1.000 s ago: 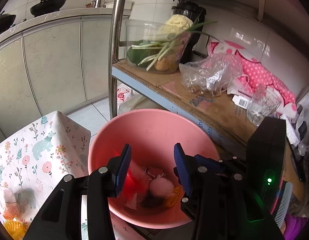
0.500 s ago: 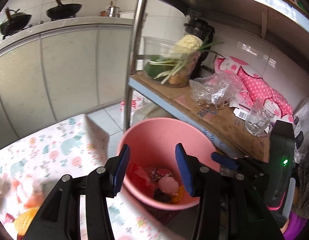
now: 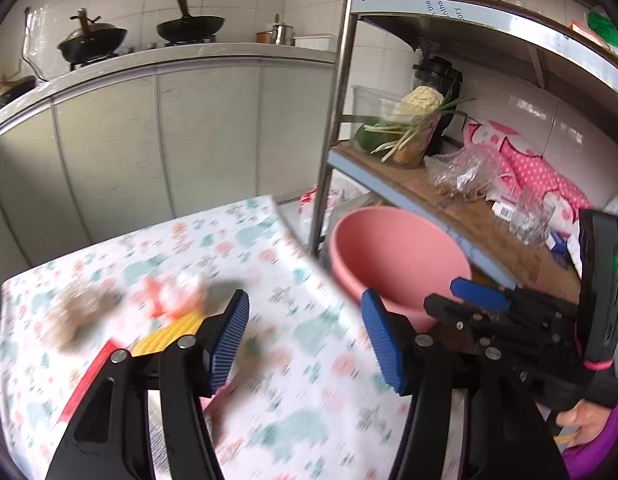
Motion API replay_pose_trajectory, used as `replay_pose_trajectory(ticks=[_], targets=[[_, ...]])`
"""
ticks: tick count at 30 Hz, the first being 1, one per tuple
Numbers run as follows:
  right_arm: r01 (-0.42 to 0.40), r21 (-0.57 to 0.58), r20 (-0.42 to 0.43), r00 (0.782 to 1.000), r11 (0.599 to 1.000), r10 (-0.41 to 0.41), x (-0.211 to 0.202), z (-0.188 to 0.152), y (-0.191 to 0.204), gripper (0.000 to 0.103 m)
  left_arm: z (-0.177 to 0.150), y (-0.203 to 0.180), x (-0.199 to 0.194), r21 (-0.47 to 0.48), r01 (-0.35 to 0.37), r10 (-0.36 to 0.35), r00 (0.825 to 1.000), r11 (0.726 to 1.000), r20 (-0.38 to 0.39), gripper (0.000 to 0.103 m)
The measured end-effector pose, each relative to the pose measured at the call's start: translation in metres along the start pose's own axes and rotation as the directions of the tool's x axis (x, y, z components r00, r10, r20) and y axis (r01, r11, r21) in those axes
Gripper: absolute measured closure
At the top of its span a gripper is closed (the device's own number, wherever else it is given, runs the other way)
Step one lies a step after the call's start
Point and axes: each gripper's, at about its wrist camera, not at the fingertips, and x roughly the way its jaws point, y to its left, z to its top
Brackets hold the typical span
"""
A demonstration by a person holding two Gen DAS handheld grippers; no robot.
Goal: Collect trash
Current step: 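Move both tools back over the trash on the table, then grasp the crumpled clear plastic with the left tool while the right tool grasps the small clear bag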
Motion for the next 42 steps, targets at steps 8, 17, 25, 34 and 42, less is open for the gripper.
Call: replay_pose_trajectory(ticks=[8, 17, 25, 34, 42], targets=[[-0.094, -0.033, -0.048, 0.995, 0.995, 0.092, -0.003, -0.017, 0.045, 0.061, -0.051, 0.032, -0.051, 0.017, -0.091, 0.091, 0.996, 0.996, 0.003, 0.042], [-0.151, -0.076, -0.122, 0.982, 0.986, 0.141, 0.009, -0.031, 0.081, 0.061, -0.101, 0.086, -0.081, -0.066, -0.183, 0.18, 0.982, 0.981, -0.054, 0.042], [-0.185, -0.116, -0.174, 0.971, 0.976, 0.163, 0.024, -0.034, 0.102, 0.061, -0.119, 0.129, -0.083, -0.158, -0.242, 0.229, 0.969, 0.957, -0.095, 0.042], [-0.236, -0.154, -0.155, 0.965, 0.96, 0.212, 0.033, -0.01, 0.122, 0.061, -0.078, 0.174, -0.066, -0.131, -0.283, 0.272, 0.958, 0.95, -0.093, 0.042], [-0.299, -0.099, -0.154, 0.947, 0.949, 0.283, 0.054, 0.022, 0.121, 0.061, -0.037, 0.226, -0.003, -0.146, -0.306, 0.28, 0.943, 0.941, -0.178, 0.042]])
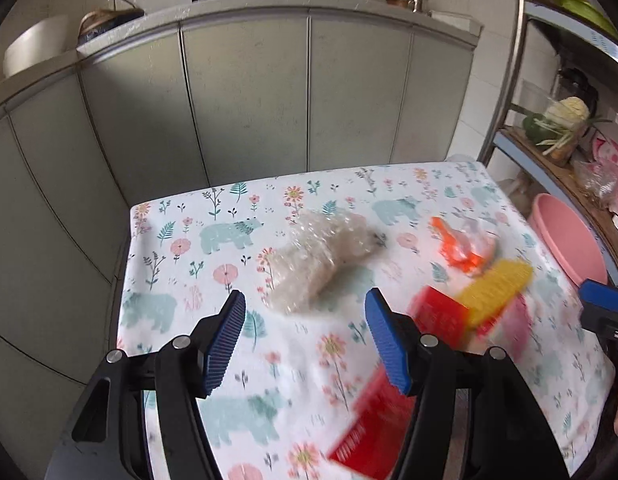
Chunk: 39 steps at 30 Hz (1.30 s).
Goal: Collect trash
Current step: 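Grasp the crumpled clear plastic with the left tool while the right tool grasps the small clear bag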
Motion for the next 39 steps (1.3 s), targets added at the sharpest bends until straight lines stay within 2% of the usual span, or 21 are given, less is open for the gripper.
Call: replay_pose_trajectory(ticks=[4, 7, 10, 13, 15, 20, 25, 26, 30, 33, 34, 36, 39], targets=[[-0.019, 0.032, -0.006, 1.0, 0.999, 0.019, 0.012, 0.018, -0.011, 0.06, 0.01, 0.007, 0.034, 0.006, -0.02, 0.02, 0.998, 1.0, -0.052, 0.042], [-0.001, 0.023, -0.017, 1.0, 1.0, 0.001, 0.025, 0.029, -0.016, 0.051, 0.011, 0.01, 0.05, 0.005, -0.01, 0.011, 0.997, 1.0, -0.082, 0.042], [0.012, 0.018, -0.046, 0.999, 1.0, -0.011, 0.04, 0.037, -0.019, 0.051, 0.009, 0.011, 0.057, -0.002, 0.016, -0.016, 0.995, 1.0, -0.095, 0.042], [-0.011, 0.04, -0.076, 0.997, 0.999, 0.014, 0.057, 0.046, -0.02, 0.051, 0.007, 0.009, 0.06, 0.02, 0.035, -0.033, 0.995, 0.999, -0.092, 0.053], [-0.009, 0.039, -0.092, 0.996, 0.999, 0.012, 0.067, 0.05, -0.02, 0.051, 0.006, 0.007, 0.06, 0.042, 0.035, -0.032, 0.997, 0.998, -0.077, 0.065], [0.015, 0.051, -0.112, 0.994, 0.999, -0.009, 0.087, 0.058, -0.024, 0.051, 0.003, 0.003, 0.05, 0.083, 0.025, -0.023, 0.999, 0.996, -0.025, 0.07], [-0.004, 0.132, -0.15, 0.988, 0.991, 0.024, 0.104, 0.063, -0.04, 0.051, 0.002, 0.01, 0.025, 0.046, 0.036, -0.037, 0.999, 0.998, 0.029, 0.072], [-0.005, 0.142, -0.155, 0.988, 0.99, 0.027, 0.107, 0.063, -0.04, 0.051, 0.002, 0.012, 0.019, 0.035, 0.04, -0.042, 0.998, 0.999, 0.04, 0.081], [0.007, 0.165, -0.177, 0.984, 0.986, 0.023, 0.117, 0.063, -0.043, 0.051, -0.002, 0.015, -0.001, 0.008, 0.066, -0.066, 0.995, 0.998, 0.071, 0.08], [0.005, 0.184, -0.158, 0.987, 0.983, 0.024, 0.117, 0.061, -0.042, 0.051, -0.006, 0.015, -0.01, 0.0, 0.045, -0.045, 0.995, 0.999, 0.094, 0.08], [0.002, 0.183, -0.154, 0.988, 0.983, 0.027, 0.116, 0.061, -0.042, 0.055, -0.007, 0.016, -0.013, -0.011, 0.044, -0.043, 0.994, 0.999, 0.099, 0.08], [0.002, 0.174, -0.14, 0.99, 0.985, 0.022, 0.112, 0.061, -0.04, 0.073, -0.01, 0.019, -0.019, -0.038, 0.048, -0.044, 0.994, 0.998, 0.105, 0.081], [-0.009, 0.163, -0.124, 0.992, 0.987, 0.029, 0.105, 0.063, -0.036, 0.084, -0.016, 0.023, -0.031, -0.068, 0.049, -0.041, 0.992, 0.996, 0.12, 0.081]])
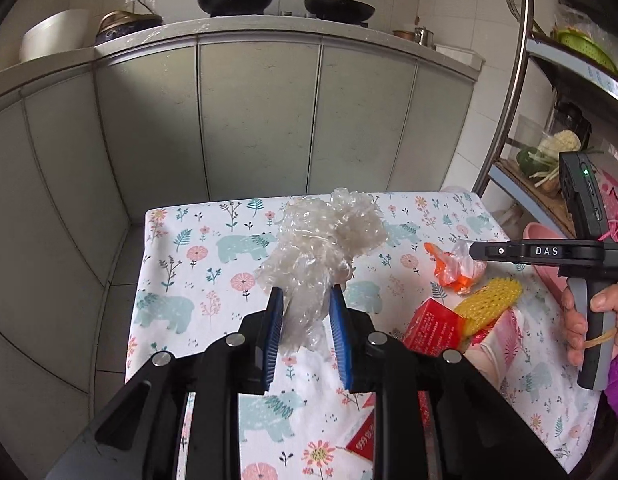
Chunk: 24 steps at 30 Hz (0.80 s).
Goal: Collect trash
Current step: 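Grasp the crumpled clear plastic with the left tool while the right tool grasps the small clear bag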
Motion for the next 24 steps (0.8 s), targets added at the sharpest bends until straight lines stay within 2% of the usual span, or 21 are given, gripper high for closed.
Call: replay_pose_trajectory(ticks=[4, 14, 24], targets=[[-0.002, -0.034, 0.055, 0.999, 0.999, 0.004, -0.017, -0.001, 0.012, 0.088, -0.007, 0.001, -0.015, -0.05, -0.024, 0.025, 1.0, 0.998, 0.01, 0.081], [0.051, -0.195, 0.222, 0.975, 0.979, -0.007, -0.091, -0.03, 0.066, 0.089, -0.023, -0.001, -0.05, -0.168, -0.096, 0.101, 0.995, 0.981, 0.021, 0.081], [0.073, -0.252, 0.257, 0.966, 0.965, -0.006, -0.126, -0.072, 0.089, 0.089, -0.037, -0.012, -0.082, -0.203, -0.119, 0.125, 0.992, 0.972, 0.021, 0.081]])
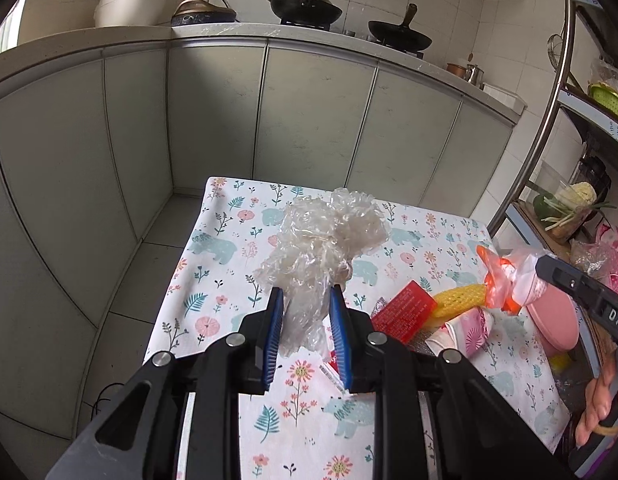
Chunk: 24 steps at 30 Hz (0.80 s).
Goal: Collect trash
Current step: 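Grasp the crumpled clear plastic with the left tool while the right tool grasps the small clear bag, then carry the clear plastic and small bag over the pink bucket with both tools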
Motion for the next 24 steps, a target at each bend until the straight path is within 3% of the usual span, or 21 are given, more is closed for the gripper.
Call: replay_pose_trajectory(ticks=[7, 17, 24], targets=[[0.013, -0.036, 0.01, 1.0, 0.999, -0.013, -0.014, -0.016, 0.011, 0.089, -0.005, -0.005, -0.012, -0.023, -0.013, 0.013, 1.0, 1.0, -0.007, 0.081], [0.036, -0.015, 0.007, 0.999, 0.999, -0.036, -0.027, -0.04, -0.003, 0.089, -0.009, -0.018, -0.015, -0.015, -0.019, 0.018, 1.0, 1.0, -0.016, 0.08], [0.083, 0.014, 0.019, 0.996, 0.996, -0.083, -0.041, -0.05, -0.025, 0.089, -0.013, -0.042, -0.015, 0.018, 0.029, -0.029, 0.999, 0.999, -0.013, 0.08]])
